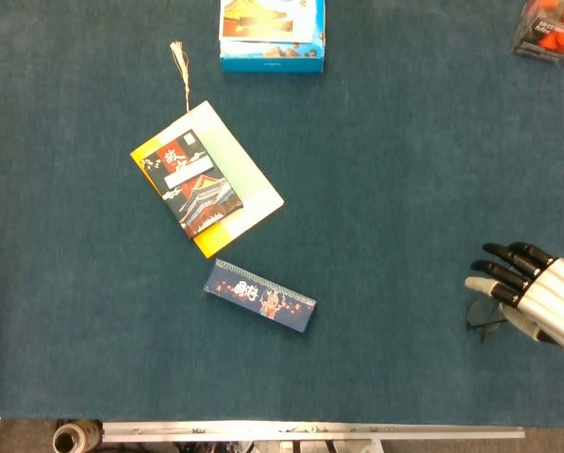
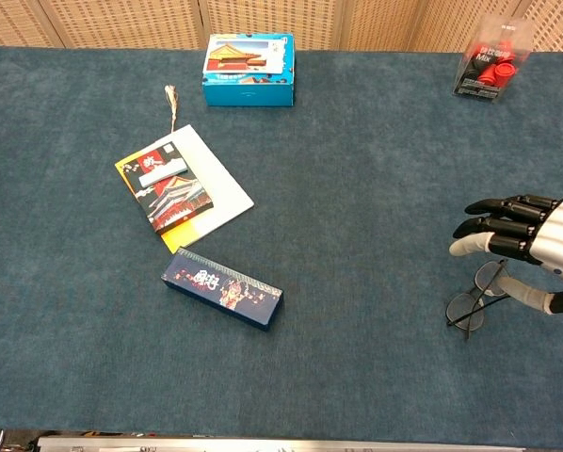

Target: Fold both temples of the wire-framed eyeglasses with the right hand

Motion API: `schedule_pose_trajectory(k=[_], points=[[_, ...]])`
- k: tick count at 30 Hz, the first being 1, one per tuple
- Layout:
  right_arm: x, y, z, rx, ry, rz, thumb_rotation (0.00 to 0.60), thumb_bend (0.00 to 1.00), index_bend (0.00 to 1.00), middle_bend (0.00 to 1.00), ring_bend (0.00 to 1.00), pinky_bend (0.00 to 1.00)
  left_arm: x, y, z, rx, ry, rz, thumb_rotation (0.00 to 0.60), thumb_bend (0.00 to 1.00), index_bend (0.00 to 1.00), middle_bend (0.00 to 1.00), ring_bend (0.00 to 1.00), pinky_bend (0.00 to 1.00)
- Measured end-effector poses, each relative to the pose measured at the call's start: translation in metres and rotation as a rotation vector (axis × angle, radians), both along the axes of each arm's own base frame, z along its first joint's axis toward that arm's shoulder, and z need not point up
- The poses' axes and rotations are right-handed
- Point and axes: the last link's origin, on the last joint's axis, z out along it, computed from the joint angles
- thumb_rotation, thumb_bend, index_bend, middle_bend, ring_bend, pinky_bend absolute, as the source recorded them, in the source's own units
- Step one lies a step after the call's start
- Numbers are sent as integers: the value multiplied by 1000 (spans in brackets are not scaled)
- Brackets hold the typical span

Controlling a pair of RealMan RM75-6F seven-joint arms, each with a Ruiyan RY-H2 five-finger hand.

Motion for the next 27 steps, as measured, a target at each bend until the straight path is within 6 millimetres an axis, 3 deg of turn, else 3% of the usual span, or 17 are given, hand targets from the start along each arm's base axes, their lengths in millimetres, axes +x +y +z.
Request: schedule_pose_trajectory(k=[13, 27], points=[[-18, -12, -3, -25, 26, -57, 600, 418, 289, 266, 151, 268, 0, 0, 1, 0, -2, -1, 600, 491, 569, 511, 433, 522], [-38, -31, -19, -17, 43, -130, 600, 420, 289, 266, 151, 269, 1, -1, 1, 1, -7, -5, 600, 491, 569, 511, 433, 522]])
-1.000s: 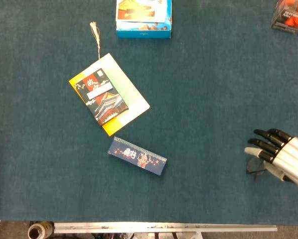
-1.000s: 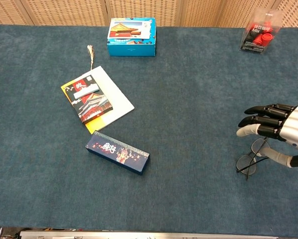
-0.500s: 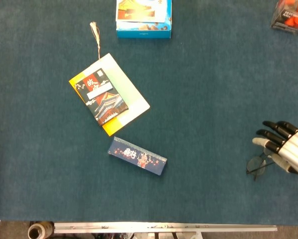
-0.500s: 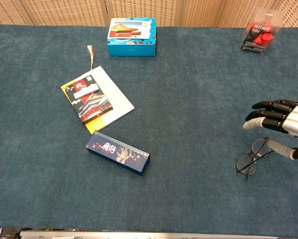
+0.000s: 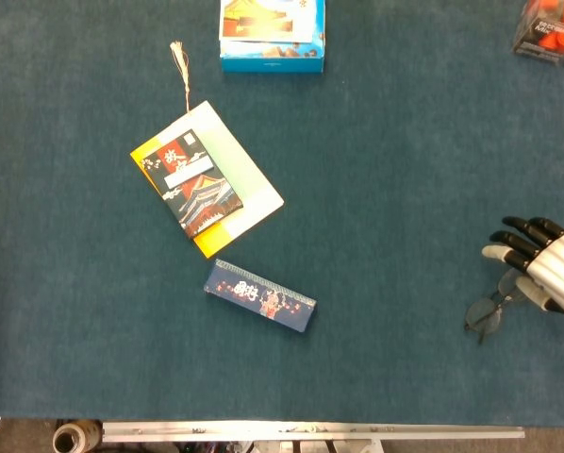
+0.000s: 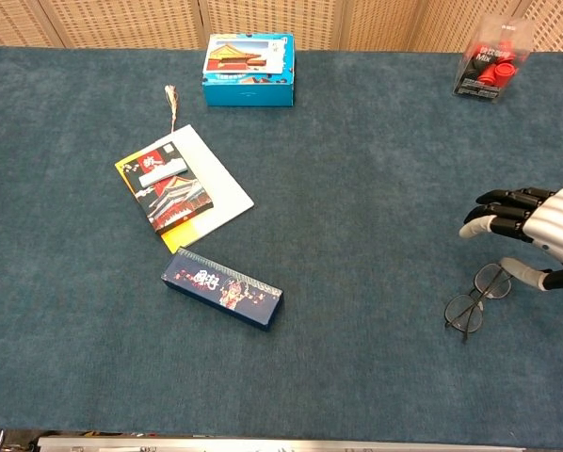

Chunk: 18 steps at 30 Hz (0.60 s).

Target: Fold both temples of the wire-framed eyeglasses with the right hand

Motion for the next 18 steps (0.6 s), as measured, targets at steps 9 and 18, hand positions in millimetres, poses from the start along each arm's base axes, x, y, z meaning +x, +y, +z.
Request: schedule_pose_trajectory(k=[9, 18], points=[[-12, -3, -8, 12, 30, -21, 600, 425, 289, 266, 151, 269, 0, 0, 1, 4, -2, -3, 600, 491, 569, 511, 433, 522], [-23, -1, -12, 19, 63, -44, 600, 427, 289, 266, 151, 268, 1, 0, 1, 4, -2, -5, 600, 491, 569, 511, 433, 522]])
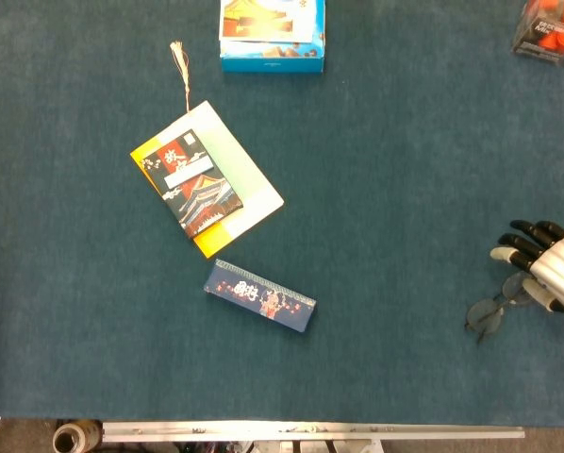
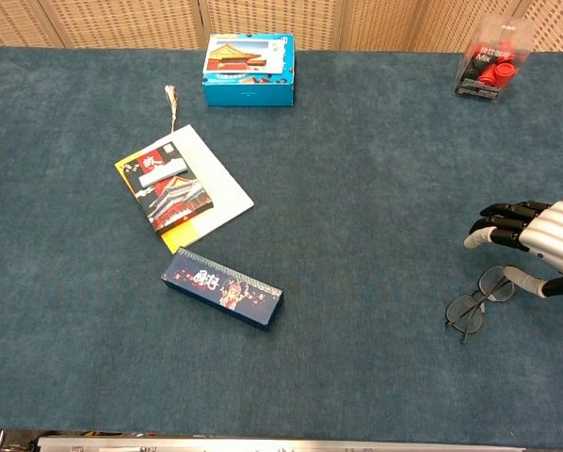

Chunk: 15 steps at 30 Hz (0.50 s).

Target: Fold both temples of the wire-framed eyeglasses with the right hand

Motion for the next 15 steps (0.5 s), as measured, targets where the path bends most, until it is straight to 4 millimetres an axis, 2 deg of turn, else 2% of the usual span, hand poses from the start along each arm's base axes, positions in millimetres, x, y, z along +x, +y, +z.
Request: schedule_pose_trajectory(k=[15], points=[[-13, -1, -4, -1, 46, -14, 600, 427, 289, 266, 151, 269, 0, 0, 1, 3, -1, -1, 600, 491, 569, 511, 433, 522]])
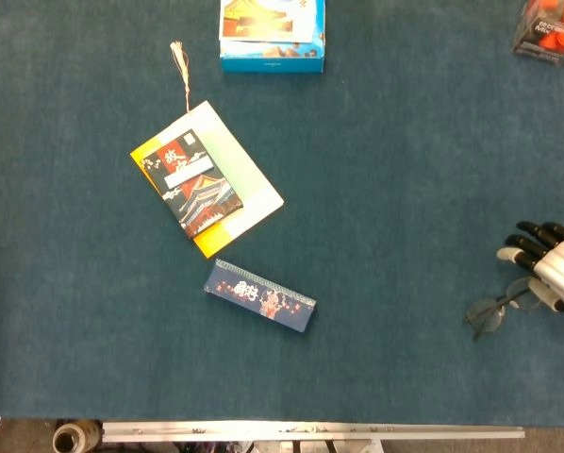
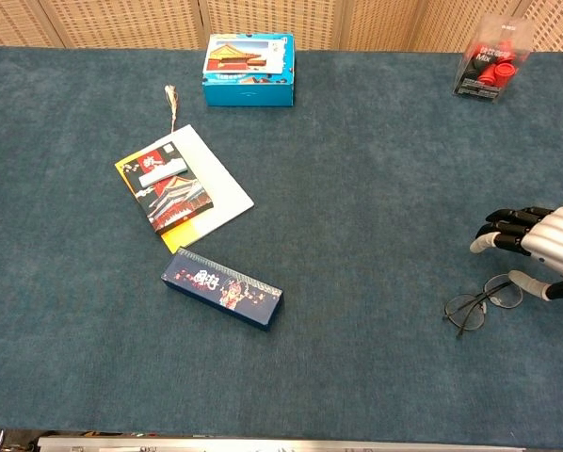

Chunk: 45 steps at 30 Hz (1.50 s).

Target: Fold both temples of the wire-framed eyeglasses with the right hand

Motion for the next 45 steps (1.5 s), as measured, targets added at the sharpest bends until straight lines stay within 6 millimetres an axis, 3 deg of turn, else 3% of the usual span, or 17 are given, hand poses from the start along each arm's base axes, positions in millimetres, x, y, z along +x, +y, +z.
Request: schedule_pose_trajectory(k=[13, 19, 25, 35, 39, 45], points=[[-5, 1, -1, -4, 27, 14, 600, 427, 289, 266, 151, 268, 0, 0, 0, -3, 0, 2, 600, 491, 569, 511, 433, 522], [4, 2, 6, -32, -15, 45, 600, 427, 289, 266, 151, 269, -1, 1, 1, -1, -4, 3, 600, 491, 569, 511, 433, 522], [29, 1, 27, -143, -93, 125, 600, 427, 289, 266, 151, 269, 0, 1, 0, -5, -4, -2, 600, 491, 569, 511, 432, 522], [68, -4, 77, -474, -137, 208, 600, 426, 290, 277, 151, 269, 0, 2, -2, -17, -4, -5, 600, 491, 569, 511, 433, 522], [69, -6, 94, -599, -125, 180, 600, 426, 296, 280, 151, 268, 0, 2, -2, -21, -5, -6, 600, 491, 569, 511, 433, 522], [54, -2, 105, -732, -56, 48, 600, 425, 310, 282, 151, 268, 0, 3, -4, -32, -5, -8, 600, 491, 569, 511, 433, 522]])
